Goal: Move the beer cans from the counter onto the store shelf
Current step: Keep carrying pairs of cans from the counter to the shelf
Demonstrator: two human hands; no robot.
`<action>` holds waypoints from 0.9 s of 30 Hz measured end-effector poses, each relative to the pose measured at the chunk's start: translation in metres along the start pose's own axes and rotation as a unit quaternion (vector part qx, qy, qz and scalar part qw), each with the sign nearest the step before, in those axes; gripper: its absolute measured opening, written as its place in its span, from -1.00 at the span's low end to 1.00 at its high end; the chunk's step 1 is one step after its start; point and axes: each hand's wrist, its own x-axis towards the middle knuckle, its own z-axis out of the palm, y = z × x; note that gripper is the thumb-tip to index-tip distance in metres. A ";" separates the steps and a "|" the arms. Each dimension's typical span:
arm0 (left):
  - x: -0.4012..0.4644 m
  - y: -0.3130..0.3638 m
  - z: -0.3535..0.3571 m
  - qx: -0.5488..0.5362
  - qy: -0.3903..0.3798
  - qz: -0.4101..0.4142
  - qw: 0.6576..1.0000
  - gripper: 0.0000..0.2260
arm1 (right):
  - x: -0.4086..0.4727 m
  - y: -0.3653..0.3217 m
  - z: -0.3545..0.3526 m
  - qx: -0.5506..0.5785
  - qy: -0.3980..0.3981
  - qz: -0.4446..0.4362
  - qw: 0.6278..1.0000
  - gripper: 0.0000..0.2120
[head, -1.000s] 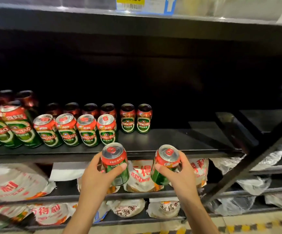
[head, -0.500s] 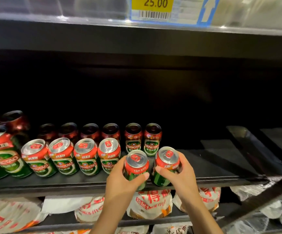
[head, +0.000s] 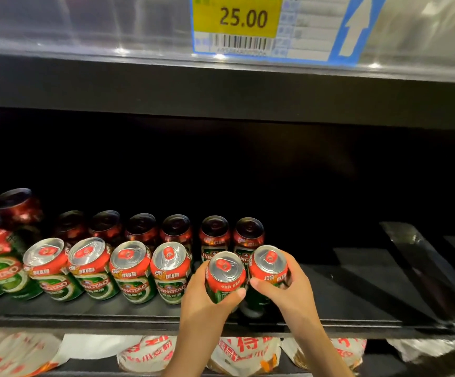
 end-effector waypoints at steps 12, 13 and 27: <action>0.004 -0.003 0.009 -0.001 0.047 0.008 0.999 -0.37 | 0.005 0.012 0.002 -0.029 -0.017 -0.003 0.999 -0.35; 0.005 -0.005 0.010 0.001 0.042 0.011 0.999 -0.34 | 0.003 0.015 0.003 -0.020 -0.018 0.000 1.000 -0.31; 0.000 -0.062 0.013 0.124 0.101 0.081 0.984 -0.38 | -0.003 0.037 0.004 -0.060 -0.021 0.019 0.998 -0.34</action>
